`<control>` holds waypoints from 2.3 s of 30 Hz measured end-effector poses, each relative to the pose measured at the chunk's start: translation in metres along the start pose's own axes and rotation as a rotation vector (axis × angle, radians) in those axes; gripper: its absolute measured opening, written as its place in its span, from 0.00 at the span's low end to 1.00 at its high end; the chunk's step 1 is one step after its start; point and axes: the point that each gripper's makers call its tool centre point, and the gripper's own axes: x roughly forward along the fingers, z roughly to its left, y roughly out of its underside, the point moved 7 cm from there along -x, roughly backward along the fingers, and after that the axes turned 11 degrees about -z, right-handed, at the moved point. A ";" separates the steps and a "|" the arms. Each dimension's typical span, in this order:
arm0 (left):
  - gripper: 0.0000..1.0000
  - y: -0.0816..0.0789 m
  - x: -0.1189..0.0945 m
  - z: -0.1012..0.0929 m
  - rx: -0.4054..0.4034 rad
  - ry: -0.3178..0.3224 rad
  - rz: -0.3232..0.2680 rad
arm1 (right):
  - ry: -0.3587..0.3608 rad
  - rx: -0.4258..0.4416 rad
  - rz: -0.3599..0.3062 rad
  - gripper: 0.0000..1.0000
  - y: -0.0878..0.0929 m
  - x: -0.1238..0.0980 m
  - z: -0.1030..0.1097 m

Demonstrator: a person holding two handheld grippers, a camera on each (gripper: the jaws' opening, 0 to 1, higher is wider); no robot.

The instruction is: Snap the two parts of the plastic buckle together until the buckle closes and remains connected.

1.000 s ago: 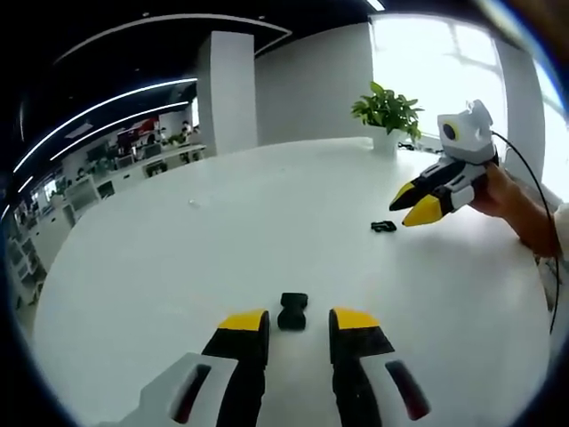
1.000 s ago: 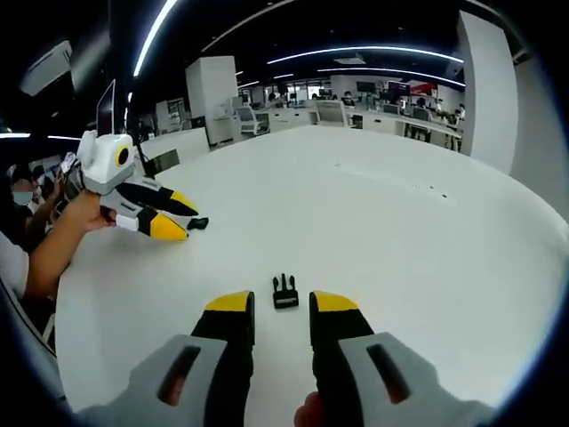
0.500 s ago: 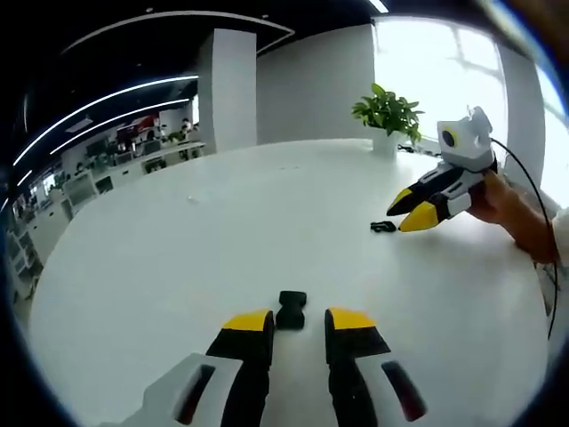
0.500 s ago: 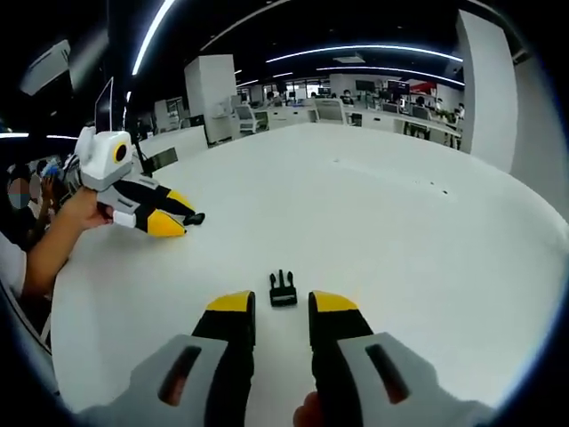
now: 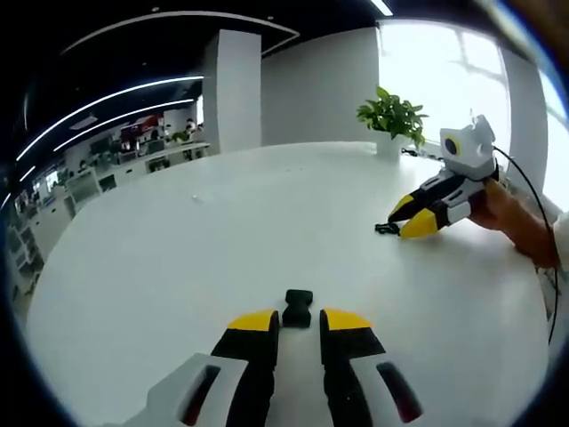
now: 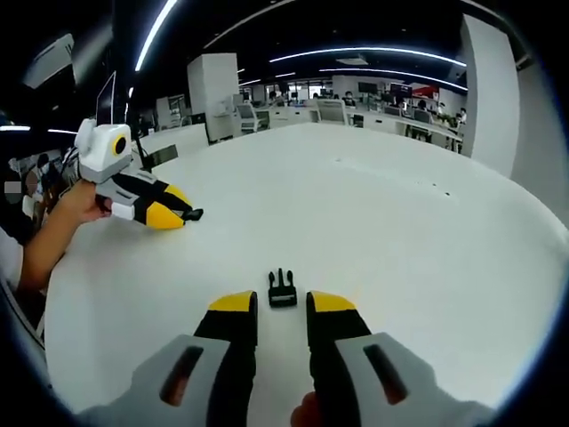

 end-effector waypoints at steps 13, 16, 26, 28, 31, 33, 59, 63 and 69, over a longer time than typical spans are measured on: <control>0.17 -0.001 -0.001 -0.001 0.003 -0.001 -0.004 | 0.017 -0.043 0.000 0.19 0.000 0.000 0.001; 0.17 0.000 -0.001 -0.002 0.003 0.000 -0.006 | 0.013 -0.048 -0.002 0.19 0.000 0.001 0.002; 0.16 0.000 -0.001 -0.002 0.008 0.002 -0.006 | 0.005 -0.075 -0.006 0.17 0.000 0.002 0.004; 0.16 0.000 -0.001 -0.003 0.009 0.004 -0.007 | 0.002 -0.076 -0.007 0.17 0.000 0.002 0.004; 0.16 0.000 -0.001 -0.003 0.009 0.005 -0.007 | 0.000 -0.077 -0.008 0.16 0.000 0.002 0.004; 0.15 0.000 -0.001 -0.003 0.009 0.006 -0.007 | -0.002 -0.075 -0.009 0.16 0.000 0.002 0.004; 0.13 0.000 -0.001 -0.005 0.003 -0.002 -0.007 | -0.003 -0.080 -0.014 0.13 0.001 0.001 0.002; 0.13 0.000 -0.001 -0.004 0.004 -0.009 -0.005 | -0.001 -0.081 -0.013 0.13 0.001 0.001 0.002; 0.13 0.000 -0.001 -0.003 0.005 -0.008 -0.005 | -0.002 -0.082 -0.014 0.13 0.000 0.001 0.002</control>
